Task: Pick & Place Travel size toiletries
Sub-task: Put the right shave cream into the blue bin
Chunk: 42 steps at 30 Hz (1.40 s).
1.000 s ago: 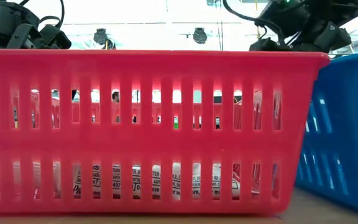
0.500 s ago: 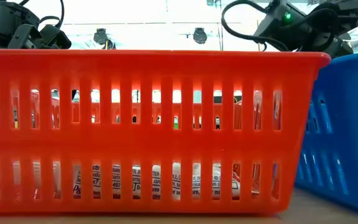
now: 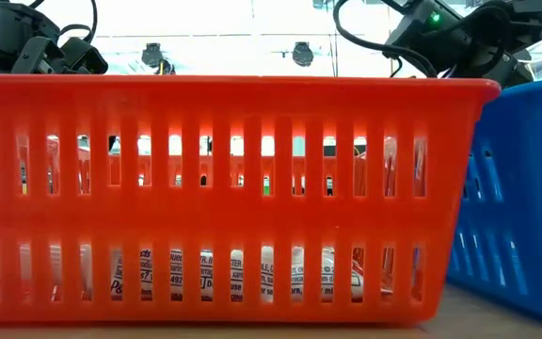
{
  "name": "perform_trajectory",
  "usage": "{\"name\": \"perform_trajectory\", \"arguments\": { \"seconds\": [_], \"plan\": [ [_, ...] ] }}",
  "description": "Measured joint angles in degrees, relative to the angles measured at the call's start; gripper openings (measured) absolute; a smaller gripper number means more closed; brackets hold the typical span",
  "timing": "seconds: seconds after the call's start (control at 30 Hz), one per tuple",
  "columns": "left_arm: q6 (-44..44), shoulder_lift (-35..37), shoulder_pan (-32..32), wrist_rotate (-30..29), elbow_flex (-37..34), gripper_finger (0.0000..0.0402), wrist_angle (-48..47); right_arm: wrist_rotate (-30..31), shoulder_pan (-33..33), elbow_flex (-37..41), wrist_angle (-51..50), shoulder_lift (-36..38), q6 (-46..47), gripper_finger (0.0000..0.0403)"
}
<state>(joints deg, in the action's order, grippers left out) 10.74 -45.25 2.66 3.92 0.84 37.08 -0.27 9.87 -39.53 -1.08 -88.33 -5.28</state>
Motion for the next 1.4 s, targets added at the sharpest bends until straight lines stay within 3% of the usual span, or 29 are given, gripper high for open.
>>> {"name": "perform_trajectory", "arguments": {
  "seconds": [0.4,1.07,1.4],
  "plan": [
    [0.0,0.0,0.0,0.0,0.0,0.0115,0.0,0.0,0.0,0.0,0.2,0.1,0.0,0.0112],
    [0.0,0.0,0.0,0.0,0.0,0.0115,0.0,0.0,0.0,0.0,-0.3,0.9,0.0,0.0102],
    [0.0,-0.1,0.0,0.0,0.0,0.0115,-0.1,0.0,0.0,0.0,-0.9,7.0,0.5,0.01]
  ]
}}
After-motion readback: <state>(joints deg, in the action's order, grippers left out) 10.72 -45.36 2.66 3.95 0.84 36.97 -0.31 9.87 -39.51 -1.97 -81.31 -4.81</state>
